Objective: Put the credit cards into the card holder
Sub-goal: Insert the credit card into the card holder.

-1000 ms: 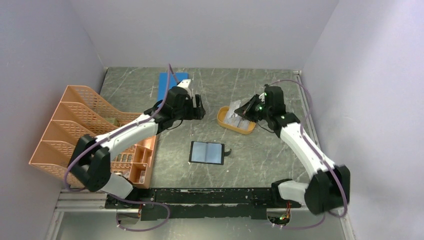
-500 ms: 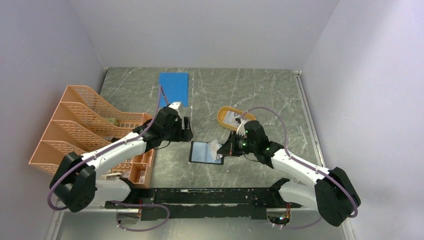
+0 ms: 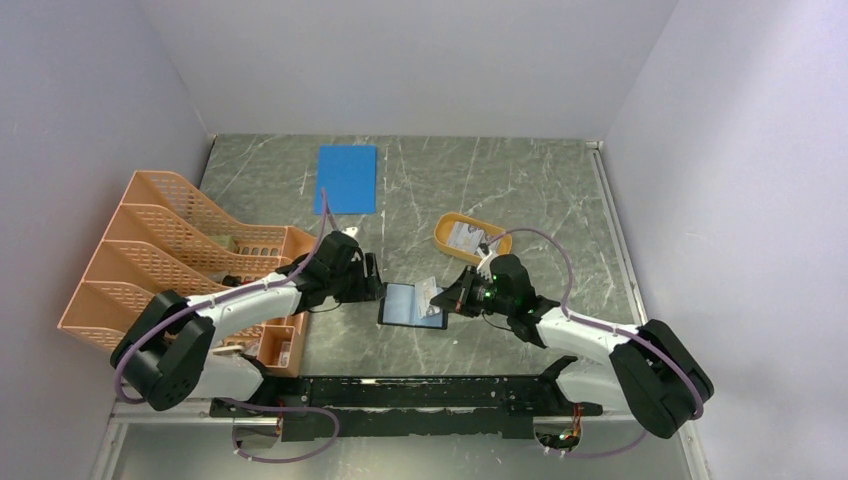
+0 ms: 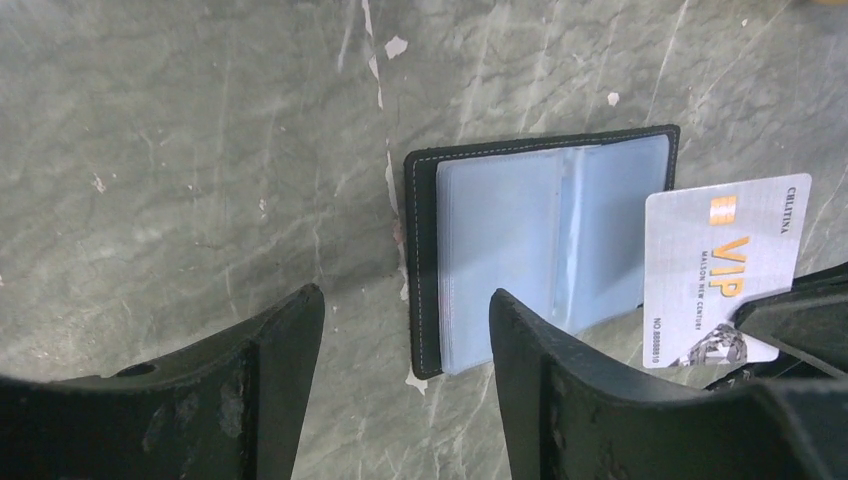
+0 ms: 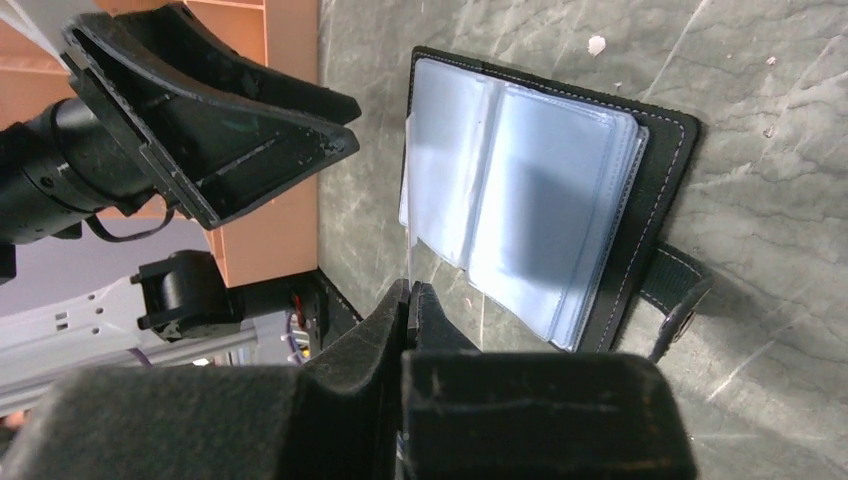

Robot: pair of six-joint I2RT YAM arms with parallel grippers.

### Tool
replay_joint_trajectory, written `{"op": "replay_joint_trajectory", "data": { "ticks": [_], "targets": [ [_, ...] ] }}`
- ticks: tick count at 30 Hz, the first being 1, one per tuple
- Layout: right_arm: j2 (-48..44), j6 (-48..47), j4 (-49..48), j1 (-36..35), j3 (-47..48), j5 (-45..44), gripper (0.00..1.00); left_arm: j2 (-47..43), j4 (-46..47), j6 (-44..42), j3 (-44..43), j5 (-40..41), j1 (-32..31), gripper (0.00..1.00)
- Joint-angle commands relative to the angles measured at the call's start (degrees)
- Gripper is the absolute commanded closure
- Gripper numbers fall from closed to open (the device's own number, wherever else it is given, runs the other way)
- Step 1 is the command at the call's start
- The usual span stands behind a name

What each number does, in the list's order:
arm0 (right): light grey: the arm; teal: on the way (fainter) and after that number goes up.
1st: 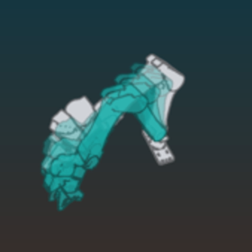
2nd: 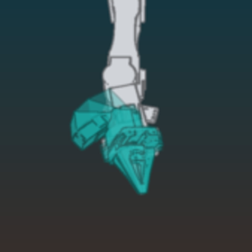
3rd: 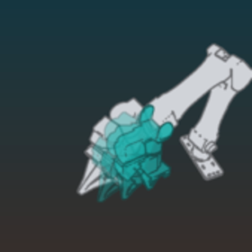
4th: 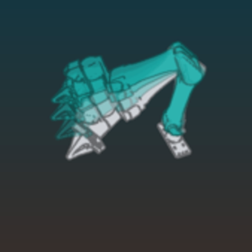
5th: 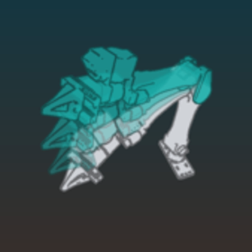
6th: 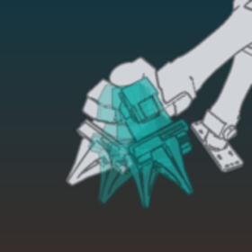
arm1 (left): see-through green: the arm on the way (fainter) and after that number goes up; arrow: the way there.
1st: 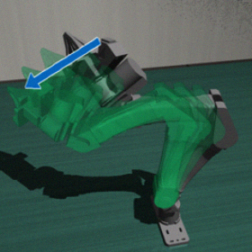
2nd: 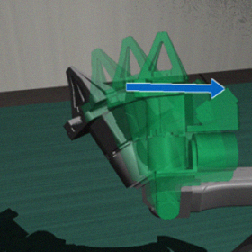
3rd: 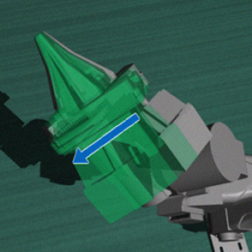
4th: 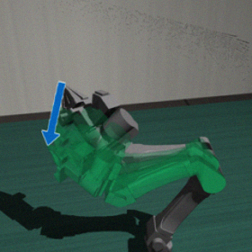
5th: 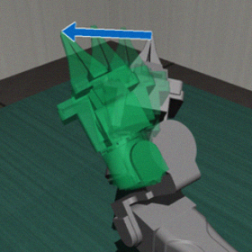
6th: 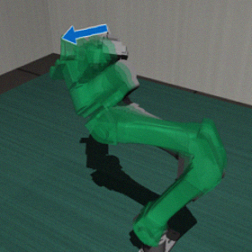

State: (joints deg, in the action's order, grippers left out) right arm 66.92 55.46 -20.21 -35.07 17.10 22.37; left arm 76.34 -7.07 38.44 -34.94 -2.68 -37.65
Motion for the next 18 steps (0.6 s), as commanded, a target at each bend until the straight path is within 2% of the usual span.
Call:
{"op": "replay_joint_trajectory", "data": {
  "ticks": [1,18],
  "targets": [
    [1.6,2.8,-6.4,-0.6,-1.5,-2.0,1.0,0.0,4.2,3.2,1.7,-2.2,0.1,0.35],
    [13.5,6.3,-12.5,-2.5,-1.0,-0.2,1.0,0.8,4.9,4.1,4.3,-3.7,0.1,0.4]
  ]
}}
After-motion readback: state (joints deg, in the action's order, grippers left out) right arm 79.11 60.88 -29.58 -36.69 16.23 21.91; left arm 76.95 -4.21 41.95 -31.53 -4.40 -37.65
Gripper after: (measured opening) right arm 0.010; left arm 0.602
